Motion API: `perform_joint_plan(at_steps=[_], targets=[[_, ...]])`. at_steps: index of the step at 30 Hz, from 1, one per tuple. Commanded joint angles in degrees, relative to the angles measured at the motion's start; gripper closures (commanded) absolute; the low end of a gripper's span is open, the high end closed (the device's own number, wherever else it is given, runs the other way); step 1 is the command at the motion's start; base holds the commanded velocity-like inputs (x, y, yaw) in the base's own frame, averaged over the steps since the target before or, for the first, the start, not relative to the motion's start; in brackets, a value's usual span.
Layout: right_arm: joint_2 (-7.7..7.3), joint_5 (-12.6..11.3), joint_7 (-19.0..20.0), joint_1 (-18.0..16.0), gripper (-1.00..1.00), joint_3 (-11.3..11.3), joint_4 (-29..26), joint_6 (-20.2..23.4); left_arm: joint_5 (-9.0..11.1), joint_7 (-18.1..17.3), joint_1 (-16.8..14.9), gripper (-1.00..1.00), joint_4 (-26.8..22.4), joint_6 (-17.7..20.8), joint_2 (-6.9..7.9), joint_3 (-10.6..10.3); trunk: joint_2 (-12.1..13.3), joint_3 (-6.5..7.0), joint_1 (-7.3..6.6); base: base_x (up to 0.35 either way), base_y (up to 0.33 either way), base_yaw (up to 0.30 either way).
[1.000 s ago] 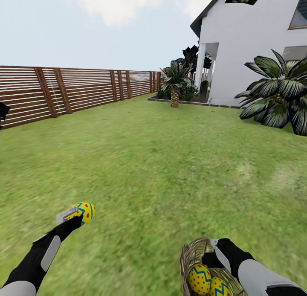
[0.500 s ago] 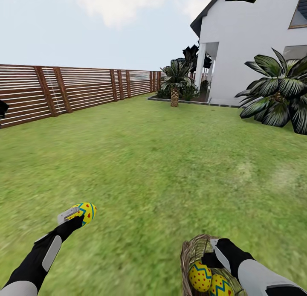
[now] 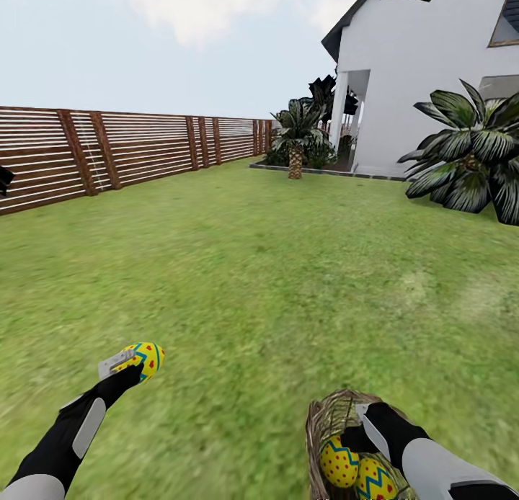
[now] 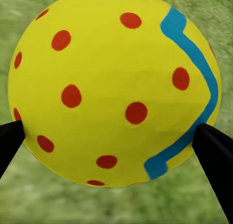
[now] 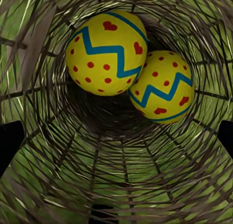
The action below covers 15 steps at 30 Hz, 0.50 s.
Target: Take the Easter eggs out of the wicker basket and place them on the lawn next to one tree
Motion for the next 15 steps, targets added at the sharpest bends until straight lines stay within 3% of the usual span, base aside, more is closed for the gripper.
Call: perform_joint_plan(at_steps=[1, 15], targets=[[0.0, -0.3, 0.0, 0.0, -1.0, 0.5, -0.1, 0.3, 0.4, -0.3, 0.0, 1.0, -0.1, 0.4, -0.1, 0.2, -0.4, -0.24, 0.22, 0.0, 0.0, 0.0], [0.04, -0.2, 0.0, 0.0, -1.0, 0.5, -0.1, 0.3, 0.4, -0.3, 0.0, 1.0, -0.1, 0.4, -0.42, 0.2, -6.1, -2.75, 3.29, 0.0, 0.0, 0.0]])
